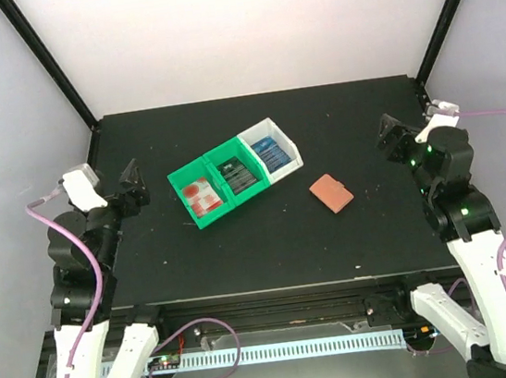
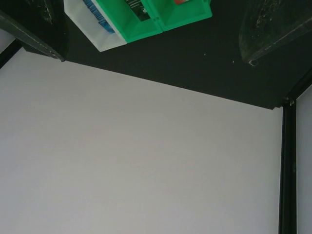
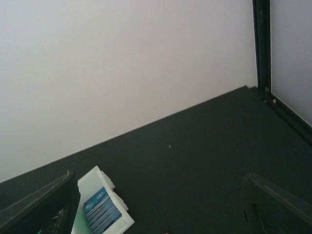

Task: Put the credit cards into the card holder
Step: Turn over the card holder at the center of the board.

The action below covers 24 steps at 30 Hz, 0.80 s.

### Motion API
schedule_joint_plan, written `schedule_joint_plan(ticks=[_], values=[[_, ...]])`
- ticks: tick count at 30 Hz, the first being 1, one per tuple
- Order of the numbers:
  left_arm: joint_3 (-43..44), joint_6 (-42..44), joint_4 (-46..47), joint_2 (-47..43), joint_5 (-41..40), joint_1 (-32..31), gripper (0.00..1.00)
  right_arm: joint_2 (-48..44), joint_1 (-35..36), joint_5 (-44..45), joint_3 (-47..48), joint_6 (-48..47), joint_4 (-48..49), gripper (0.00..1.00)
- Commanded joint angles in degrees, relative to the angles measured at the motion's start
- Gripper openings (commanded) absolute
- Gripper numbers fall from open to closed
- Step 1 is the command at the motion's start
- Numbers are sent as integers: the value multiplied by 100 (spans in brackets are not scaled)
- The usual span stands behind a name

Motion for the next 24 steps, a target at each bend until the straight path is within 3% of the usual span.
schedule_joint_plan(ticks=[1, 7, 13, 20, 24], values=[[-162, -143, 467, 31, 612, 347, 97, 384, -444, -927, 83, 182, 342, 92], [-769, -411, 1162, -221, 1092, 609, 99, 842, -797, -1405, -189, 595, 564, 97], [-1579, -894, 2094, -475, 2064, 714, 99, 1504, -909, -1838, -521, 1116, 883, 97], [-1456, -969, 1533, -126, 2824, 744, 99, 3101, -949, -2049, -270, 1111, 674, 94], [-1545, -667, 1634, -9, 3027, 754, 99, 4108, -942, -2442, 27, 860, 559, 85]])
